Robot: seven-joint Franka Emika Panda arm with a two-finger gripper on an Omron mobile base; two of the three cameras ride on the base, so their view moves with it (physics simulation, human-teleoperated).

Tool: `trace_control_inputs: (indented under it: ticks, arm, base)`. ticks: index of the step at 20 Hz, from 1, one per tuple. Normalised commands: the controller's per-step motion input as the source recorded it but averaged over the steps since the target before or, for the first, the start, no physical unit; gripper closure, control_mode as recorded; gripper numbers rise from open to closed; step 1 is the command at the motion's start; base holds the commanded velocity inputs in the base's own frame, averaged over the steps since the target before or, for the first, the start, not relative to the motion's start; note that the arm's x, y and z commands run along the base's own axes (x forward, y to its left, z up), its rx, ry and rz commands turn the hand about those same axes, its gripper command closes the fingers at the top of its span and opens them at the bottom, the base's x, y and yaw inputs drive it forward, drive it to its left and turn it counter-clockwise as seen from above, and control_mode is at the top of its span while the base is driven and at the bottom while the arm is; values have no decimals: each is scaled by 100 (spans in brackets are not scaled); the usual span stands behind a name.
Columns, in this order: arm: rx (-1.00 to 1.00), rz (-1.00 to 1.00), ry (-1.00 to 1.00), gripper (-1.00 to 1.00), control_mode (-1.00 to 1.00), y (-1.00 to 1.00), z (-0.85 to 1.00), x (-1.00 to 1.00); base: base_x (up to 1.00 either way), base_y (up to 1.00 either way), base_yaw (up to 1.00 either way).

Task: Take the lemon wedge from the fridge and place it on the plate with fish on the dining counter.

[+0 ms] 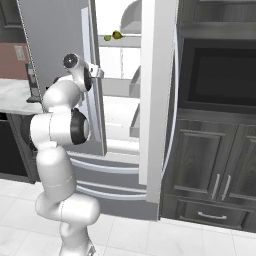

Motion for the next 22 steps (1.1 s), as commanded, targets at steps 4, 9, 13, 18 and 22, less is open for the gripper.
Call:
trace_control_inputs:
  ticks: [4, 9, 13, 18, 22]
  arm:
    - [0, 0, 0, 100, -100, 0, 0, 0]
    - [0, 1, -5, 100, -100, 2, 0, -28]
    - [0, 10, -11, 100, -100, 44, 10, -61]
    - [0, 11, -7, 100, -100, 89, 19, -52]
    - [0, 6, -1, 100, -100, 100, 24, -40]
  base:
    - [0, 0, 0]
    - [0, 0, 0]
    - [0, 0, 0]
    - [0, 0, 0]
    - [0, 0, 0]
